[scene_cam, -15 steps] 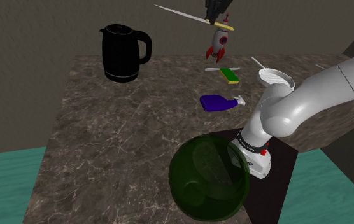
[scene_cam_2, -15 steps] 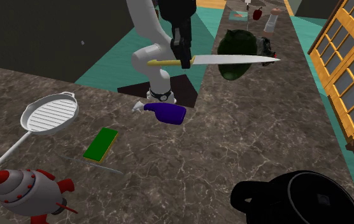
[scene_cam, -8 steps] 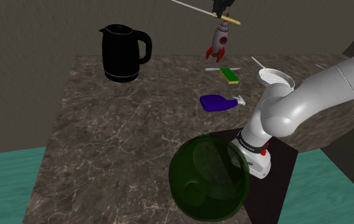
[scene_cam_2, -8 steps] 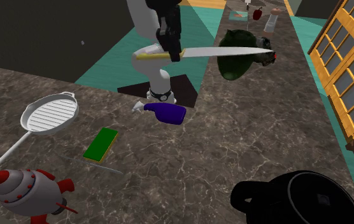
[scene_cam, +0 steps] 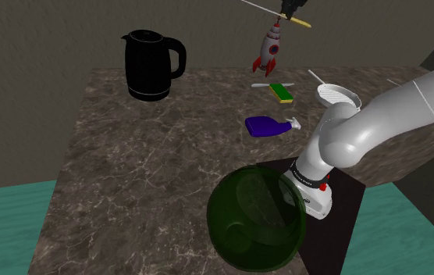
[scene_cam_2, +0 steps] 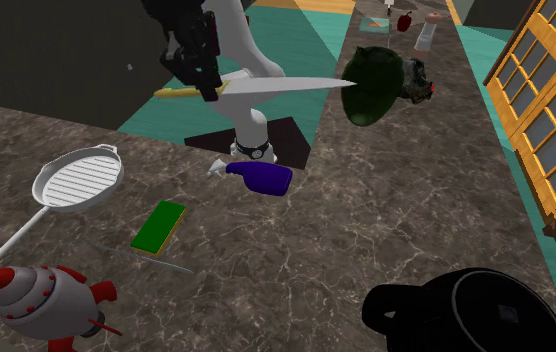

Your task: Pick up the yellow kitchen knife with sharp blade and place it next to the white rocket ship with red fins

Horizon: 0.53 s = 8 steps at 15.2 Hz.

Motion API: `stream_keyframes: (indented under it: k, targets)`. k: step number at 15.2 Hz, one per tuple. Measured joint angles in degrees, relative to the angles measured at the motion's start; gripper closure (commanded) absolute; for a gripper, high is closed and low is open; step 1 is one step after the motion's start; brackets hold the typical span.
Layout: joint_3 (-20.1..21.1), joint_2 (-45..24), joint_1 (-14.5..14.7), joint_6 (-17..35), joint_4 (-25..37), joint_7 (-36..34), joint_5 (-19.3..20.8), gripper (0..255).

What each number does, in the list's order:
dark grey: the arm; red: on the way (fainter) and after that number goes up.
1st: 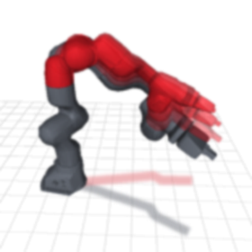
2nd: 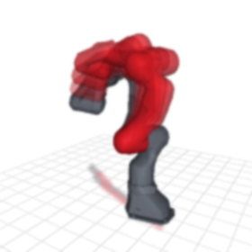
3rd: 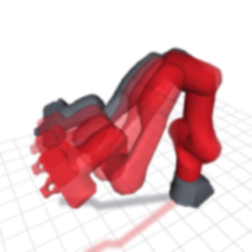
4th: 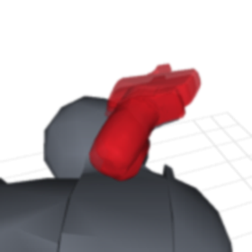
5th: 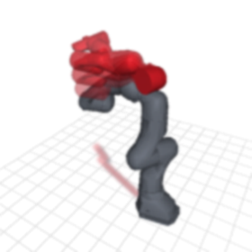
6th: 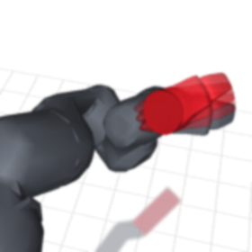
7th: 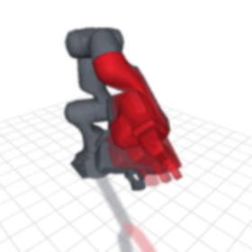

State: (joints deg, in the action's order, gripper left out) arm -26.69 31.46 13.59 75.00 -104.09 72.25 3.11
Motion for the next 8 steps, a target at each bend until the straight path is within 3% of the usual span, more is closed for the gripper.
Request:
stream_keyframes:
  k: [8]
  targets:
    - [-11.48,-4.37,-0.57,-3.25,7.86,13.01,3.35,255]
